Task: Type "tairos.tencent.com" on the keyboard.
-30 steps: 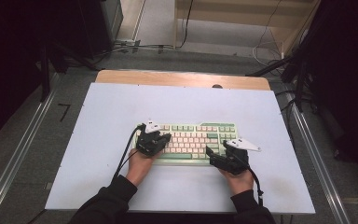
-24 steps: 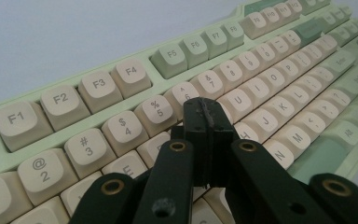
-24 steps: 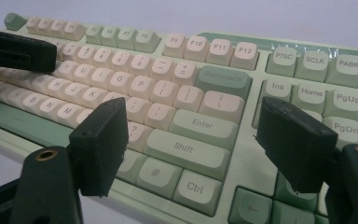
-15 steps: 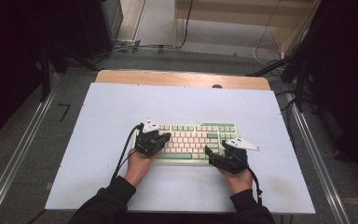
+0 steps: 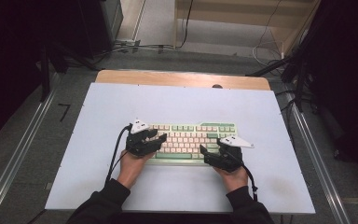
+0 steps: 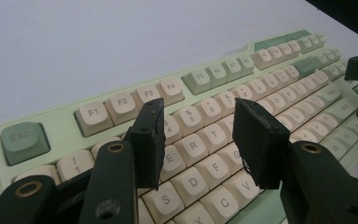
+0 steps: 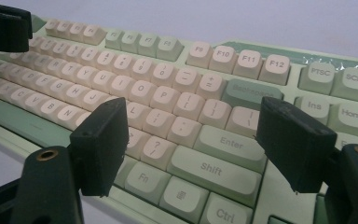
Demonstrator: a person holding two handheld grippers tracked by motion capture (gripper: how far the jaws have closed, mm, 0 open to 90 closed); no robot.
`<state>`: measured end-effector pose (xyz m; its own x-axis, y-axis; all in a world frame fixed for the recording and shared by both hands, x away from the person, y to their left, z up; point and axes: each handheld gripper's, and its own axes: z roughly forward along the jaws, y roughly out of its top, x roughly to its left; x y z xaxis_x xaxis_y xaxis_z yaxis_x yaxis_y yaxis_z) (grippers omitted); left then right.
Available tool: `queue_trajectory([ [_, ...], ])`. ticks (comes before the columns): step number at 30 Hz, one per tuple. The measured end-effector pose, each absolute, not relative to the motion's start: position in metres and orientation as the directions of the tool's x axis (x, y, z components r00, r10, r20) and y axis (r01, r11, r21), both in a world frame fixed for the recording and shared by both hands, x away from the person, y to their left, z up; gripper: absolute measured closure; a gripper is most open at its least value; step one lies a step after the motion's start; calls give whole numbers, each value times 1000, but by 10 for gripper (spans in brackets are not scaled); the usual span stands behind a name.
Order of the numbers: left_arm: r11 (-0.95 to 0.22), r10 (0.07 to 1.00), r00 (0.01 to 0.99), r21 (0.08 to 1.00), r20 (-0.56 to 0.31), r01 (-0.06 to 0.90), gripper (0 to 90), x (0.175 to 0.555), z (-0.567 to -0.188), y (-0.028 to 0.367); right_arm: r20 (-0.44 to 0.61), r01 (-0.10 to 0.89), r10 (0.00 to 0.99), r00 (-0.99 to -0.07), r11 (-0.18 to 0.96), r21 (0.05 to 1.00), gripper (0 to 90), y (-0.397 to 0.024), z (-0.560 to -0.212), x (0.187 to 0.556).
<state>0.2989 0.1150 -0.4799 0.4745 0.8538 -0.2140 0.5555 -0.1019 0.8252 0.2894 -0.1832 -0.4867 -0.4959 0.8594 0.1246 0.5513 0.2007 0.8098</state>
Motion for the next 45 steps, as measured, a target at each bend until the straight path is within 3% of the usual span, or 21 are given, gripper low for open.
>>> queue_trajectory([
  [9,-123,863,468,819,-191,561,900,300,-484,120,121,547,853,-508,211,810,241,-179,-487,291],
  [40,-148,866,461,783,-191,604,900,306,-489,116,129,555,860,-494,198,808,247,-182,-487,289],
  [45,-123,849,481,805,-217,581,723,302,-484,116,127,555,860,-494,199,808,246,-183,-487,290],
])
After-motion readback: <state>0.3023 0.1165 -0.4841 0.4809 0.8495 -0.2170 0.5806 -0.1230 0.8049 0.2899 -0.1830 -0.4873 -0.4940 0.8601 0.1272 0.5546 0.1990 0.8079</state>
